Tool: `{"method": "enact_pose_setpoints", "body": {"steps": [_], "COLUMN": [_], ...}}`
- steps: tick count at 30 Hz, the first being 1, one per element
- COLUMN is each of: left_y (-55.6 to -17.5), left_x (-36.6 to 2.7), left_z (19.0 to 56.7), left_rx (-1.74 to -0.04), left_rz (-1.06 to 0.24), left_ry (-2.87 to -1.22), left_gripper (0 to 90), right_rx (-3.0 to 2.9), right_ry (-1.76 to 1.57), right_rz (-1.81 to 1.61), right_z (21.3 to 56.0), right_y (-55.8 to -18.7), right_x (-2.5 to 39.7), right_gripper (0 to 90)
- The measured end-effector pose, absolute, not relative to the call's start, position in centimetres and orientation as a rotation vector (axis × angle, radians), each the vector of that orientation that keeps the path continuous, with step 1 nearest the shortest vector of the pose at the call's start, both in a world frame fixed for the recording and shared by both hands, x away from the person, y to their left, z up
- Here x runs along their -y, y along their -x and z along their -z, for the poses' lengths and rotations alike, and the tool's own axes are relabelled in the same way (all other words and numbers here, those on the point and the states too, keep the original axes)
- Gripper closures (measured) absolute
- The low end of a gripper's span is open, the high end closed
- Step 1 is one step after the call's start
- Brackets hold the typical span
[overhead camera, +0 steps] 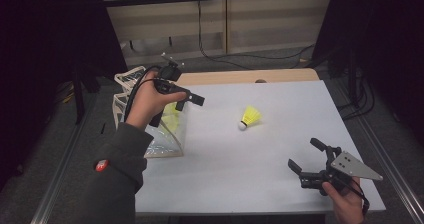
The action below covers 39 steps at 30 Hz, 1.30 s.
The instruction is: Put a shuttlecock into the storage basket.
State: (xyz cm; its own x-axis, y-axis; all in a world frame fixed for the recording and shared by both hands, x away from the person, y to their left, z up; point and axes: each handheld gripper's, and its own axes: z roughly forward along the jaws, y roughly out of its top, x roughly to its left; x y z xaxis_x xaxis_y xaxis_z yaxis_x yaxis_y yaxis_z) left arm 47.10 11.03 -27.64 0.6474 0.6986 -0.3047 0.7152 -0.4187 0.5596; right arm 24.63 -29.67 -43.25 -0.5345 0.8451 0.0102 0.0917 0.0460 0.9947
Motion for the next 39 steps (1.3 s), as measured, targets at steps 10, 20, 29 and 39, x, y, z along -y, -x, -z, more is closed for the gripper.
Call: {"method": "enact_pose_setpoints", "body": {"steps": [10, 20, 29, 39], "left_y": [-46.9, -46.8, -46.8, -46.6], "left_x": [-9.9, -9.0, -8.3, -7.4], "left_z": [28.6, 29.4, 30.4, 31.2], "left_rx": [-1.07, -1.059, -1.051, -1.04], "left_rz": [0.022, 0.019, 0.033, 0.047], "left_ry": [-2.203, -2.211, -2.215, -2.212], "left_gripper": [10.8, 10.8, 10.8, 10.8], "right_rx": [-1.706, -1.707, -1.707, -1.711], "right_ry": [-0.947, -0.946, -0.942, -0.942], "right_rz": [-1.55, -1.552, -1.552, -1.551], "right_z": [43.3, 43.2, 43.2, 43.2], "right_y": [-24.7, -24.7, -24.7, -24.7], "right_x": [29.6, 29.6, 29.6, 29.6], "right_gripper": [0.9, 0.9, 0.9, 0.9]}}
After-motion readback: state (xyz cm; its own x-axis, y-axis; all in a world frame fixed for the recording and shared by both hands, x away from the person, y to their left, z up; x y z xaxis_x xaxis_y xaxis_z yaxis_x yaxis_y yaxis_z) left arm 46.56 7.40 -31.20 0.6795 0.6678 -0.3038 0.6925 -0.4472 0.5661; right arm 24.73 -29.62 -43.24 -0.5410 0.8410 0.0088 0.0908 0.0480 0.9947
